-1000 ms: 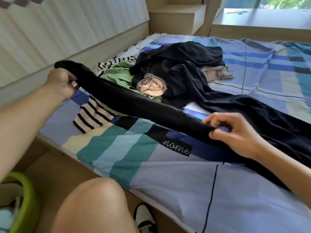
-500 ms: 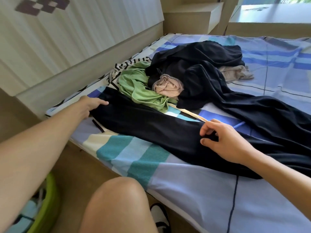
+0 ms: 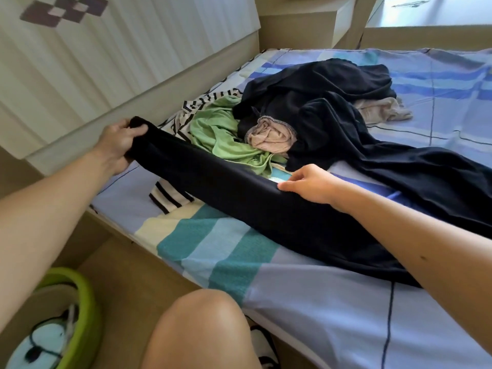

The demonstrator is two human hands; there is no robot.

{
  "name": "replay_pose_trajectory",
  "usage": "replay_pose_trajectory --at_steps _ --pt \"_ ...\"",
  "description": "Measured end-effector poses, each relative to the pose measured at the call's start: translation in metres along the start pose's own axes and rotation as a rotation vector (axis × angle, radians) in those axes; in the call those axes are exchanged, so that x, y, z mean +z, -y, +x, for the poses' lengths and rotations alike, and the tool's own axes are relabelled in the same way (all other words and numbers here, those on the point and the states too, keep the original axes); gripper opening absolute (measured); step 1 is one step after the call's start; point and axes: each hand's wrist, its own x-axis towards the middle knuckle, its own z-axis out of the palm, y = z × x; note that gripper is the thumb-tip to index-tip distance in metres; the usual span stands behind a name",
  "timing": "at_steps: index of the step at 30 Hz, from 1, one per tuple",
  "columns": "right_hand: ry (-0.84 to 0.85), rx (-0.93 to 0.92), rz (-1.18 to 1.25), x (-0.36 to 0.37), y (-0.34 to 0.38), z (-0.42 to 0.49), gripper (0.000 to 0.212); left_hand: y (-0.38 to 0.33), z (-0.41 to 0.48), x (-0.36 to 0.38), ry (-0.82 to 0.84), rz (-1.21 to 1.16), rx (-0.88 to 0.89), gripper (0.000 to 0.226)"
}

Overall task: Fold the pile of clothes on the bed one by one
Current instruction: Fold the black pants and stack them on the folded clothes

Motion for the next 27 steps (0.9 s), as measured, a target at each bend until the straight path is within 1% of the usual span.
replay_pose_trajectory --at_steps 1,3,5,7,8,10,11,12,13,14,15,17,19,21,23,25,27 --pt "0.025 -0.001 0.060 0.000 0.006 0.002 0.021 -0.001 0.000 -0.002 0.010 -0.025 0.017 0.018" --pt "0.000 -0.039 0.195 0.001 0.014 0.008 0.015 -0.004 0.001 -0.008 0.033 -0.075 0.045 0.022" --pt "-0.118 -0.090 0.364 0.001 0.019 0.012 0.013 -0.003 0.006 -0.016 0.035 -0.074 0.051 0.023" --pt "-0.266 -0.135 0.463 0.002 0.019 0.020 0.014 0.005 0.009 -0.022 0.000 0.045 0.043 0.024" --pt "-0.309 -0.146 0.449 0.003 0.017 0.023 0.015 0.012 0.011 -0.023 -0.021 0.128 0.027 0.023" --pt "-0.294 -0.140 0.278 0.007 0.009 0.029 0.012 0.029 0.015 -0.022 -0.059 0.408 -0.008 0.015" --pt "-0.247 -0.127 0.150 0.010 0.004 0.030 0.011 0.036 0.015 -0.019 -0.085 0.612 -0.019 0.018" --pt "-0.189 -0.114 0.029 0.012 -0.001 0.029 0.013 0.043 0.016 -0.015 -0.142 0.822 -0.015 0.032" --pt "-0.133 -0.107 -0.070 0.015 -0.006 0.027 0.020 0.046 0.013 -0.006 -0.201 0.988 0.023 0.043" --pt "-0.099 -0.117 -0.143 0.017 -0.011 0.022 0.026 0.046 0.007 0.008 -0.238 1.082 0.093 0.048" --pt "-0.095 -0.138 -0.188 0.018 -0.016 0.016 0.030 0.045 0.000 0.027 -0.228 1.114 0.180 0.049" --pt "-0.132 -0.198 -0.216 0.015 -0.025 0.002 0.033 0.040 -0.017 0.075 -0.090 1.098 0.355 0.045" --pt "-0.176 -0.241 -0.231 0.008 -0.034 -0.012 0.034 0.033 -0.042 0.131 0.108 1.017 0.462 0.036" --pt "-0.234 -0.257 -0.247 -0.005 -0.045 -0.027 0.035 0.026 -0.077 0.190 0.325 0.873 0.423 0.022" --pt "-0.318 -0.259 -0.264 -0.026 -0.060 -0.042 0.034 0.025 -0.105 0.245 0.502 0.728 0.307 0.013" --pt "-0.392 -0.228 -0.271 -0.049 -0.079 -0.056 0.034 0.032 -0.115 0.287 0.571 0.681 0.265 0.009" --pt "-0.473 -0.176 -0.285 -0.079 -0.101 -0.071 0.035 0.043 -0.112 0.320 0.509 0.673 0.287 0.010"
